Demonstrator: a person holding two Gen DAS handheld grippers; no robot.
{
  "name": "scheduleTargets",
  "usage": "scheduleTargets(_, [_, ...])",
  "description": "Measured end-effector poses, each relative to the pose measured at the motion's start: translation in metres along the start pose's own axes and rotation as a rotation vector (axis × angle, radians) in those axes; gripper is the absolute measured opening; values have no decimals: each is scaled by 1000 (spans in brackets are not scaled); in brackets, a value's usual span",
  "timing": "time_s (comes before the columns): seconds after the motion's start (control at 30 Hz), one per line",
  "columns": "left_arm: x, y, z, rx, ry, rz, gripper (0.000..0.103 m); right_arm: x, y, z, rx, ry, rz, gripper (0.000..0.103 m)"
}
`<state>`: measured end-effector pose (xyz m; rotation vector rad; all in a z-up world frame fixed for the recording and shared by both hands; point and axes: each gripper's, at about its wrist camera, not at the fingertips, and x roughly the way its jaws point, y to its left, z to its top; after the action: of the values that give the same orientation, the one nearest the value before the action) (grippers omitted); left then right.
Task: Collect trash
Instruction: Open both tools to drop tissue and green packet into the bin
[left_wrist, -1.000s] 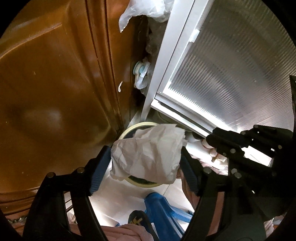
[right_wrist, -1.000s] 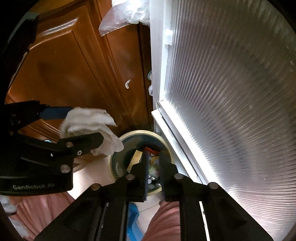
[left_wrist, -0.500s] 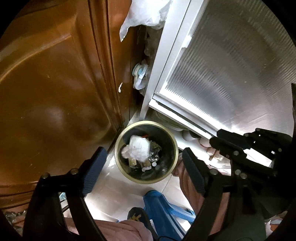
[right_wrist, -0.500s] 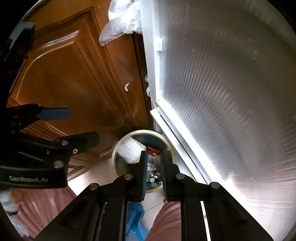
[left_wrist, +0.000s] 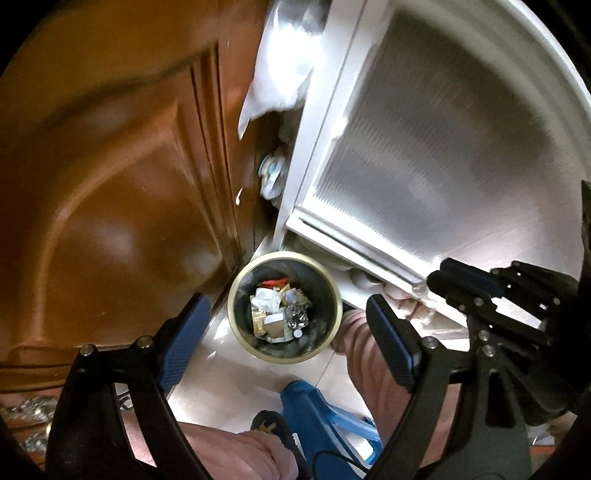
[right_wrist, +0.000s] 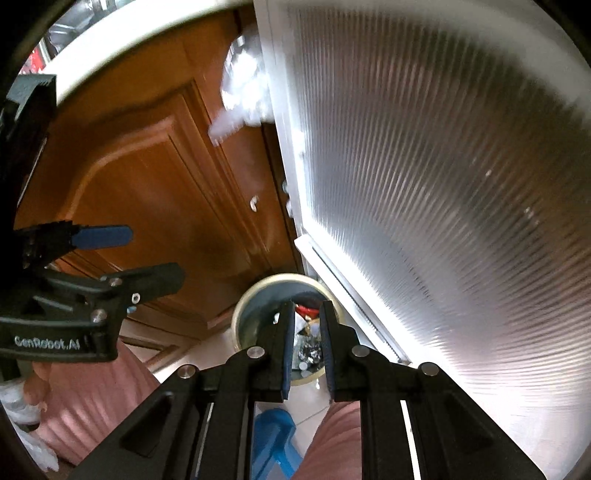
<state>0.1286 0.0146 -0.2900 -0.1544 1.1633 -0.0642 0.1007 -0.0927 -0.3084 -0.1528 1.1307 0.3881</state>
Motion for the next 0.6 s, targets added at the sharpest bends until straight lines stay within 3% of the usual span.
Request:
scheduleTargets(0.27, [-95,-17,14,43,-138,-55,84,-90,15,23,-30,-147,5,16])
scheduleTargets(0.43, [-155,-31,34,93,-249,-56,84,-152,12,50,-17,-241,44,30])
scheduleTargets(0.6, [-202,-50,65,184,-345,-31,84,-204,1,86,-14,-323,20,41])
